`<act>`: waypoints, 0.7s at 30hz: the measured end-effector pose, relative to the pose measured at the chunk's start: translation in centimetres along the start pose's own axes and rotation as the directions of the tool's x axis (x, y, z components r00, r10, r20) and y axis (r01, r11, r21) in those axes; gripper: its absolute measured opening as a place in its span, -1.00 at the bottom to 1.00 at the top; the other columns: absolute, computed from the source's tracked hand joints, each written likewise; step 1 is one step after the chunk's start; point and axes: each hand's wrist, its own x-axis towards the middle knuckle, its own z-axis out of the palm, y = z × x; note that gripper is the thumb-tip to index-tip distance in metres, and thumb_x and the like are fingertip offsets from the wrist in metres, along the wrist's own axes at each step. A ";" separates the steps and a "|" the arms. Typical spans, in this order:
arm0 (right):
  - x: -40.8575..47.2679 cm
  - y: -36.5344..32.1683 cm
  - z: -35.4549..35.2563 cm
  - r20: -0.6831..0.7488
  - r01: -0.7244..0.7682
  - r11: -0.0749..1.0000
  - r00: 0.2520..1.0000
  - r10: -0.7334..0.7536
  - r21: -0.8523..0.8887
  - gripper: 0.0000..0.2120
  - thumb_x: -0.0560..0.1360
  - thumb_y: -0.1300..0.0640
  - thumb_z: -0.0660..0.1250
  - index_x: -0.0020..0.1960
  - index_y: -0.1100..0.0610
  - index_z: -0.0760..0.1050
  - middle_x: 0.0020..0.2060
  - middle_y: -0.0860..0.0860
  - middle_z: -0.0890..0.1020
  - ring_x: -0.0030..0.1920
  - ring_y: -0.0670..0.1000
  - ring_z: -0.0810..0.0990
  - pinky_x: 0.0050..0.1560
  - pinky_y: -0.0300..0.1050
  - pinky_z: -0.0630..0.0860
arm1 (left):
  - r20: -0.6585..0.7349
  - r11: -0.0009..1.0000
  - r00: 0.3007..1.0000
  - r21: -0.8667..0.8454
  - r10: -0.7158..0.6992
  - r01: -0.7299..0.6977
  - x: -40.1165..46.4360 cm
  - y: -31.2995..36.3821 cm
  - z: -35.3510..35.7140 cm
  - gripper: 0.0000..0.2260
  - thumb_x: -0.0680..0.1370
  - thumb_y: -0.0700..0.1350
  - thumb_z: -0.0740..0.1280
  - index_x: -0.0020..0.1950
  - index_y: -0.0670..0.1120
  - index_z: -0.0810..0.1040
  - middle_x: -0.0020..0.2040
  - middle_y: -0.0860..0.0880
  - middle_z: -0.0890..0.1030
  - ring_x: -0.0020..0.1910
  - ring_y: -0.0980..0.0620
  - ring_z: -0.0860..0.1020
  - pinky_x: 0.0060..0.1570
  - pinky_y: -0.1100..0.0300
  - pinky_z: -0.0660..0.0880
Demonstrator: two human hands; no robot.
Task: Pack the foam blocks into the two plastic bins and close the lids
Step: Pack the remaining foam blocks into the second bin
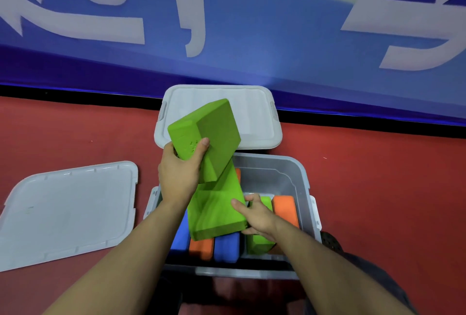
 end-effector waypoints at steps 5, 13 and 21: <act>0.9 0.3 2.3 0.062 -0.058 0.994 0.996 0.065 -0.096 -0.60 0.61 -0.21 0.27 0.35 -0.07 0.29 0.20 -0.14 0.54 0.24 -0.04 0.52 0.09 0.04 0.52 | 0.047 0.999 0.999 0.032 -0.013 0.011 0.1 -0.4 0.2 -0.60 0.40 0.32 0.49 0.07 0.08 0.60 -0.09 0.26 0.63 -0.03 0.23 0.62 0.02 0.13 0.53; 3.2 2.0 -3.8 -0.451 -0.187 0.885 0.892 -0.028 -0.426 -0.18 0.49 -0.25 0.41 0.52 0.24 0.27 0.41 0.19 0.43 0.39 0.21 0.46 0.33 -0.02 0.42 | 0.067 0.999 0.997 0.032 -0.034 0.032 0.6 -1.3 0.9 -0.54 0.39 0.35 0.48 0.10 0.06 0.63 -0.01 0.17 0.68 0.02 0.16 0.64 0.03 0.11 0.55; 5.7 3.2 -4.2 -0.487 -0.343 0.792 0.871 0.066 -0.505 -0.02 0.38 -0.32 0.49 0.55 0.23 0.23 0.46 0.20 0.38 0.45 0.18 0.38 0.37 -0.03 0.39 | 0.069 0.996 0.996 0.063 -0.060 0.056 1.0 -1.8 2.1 -0.56 0.38 0.36 0.48 0.07 0.08 0.64 -0.05 0.21 0.67 -0.03 0.22 0.63 0.07 0.10 0.57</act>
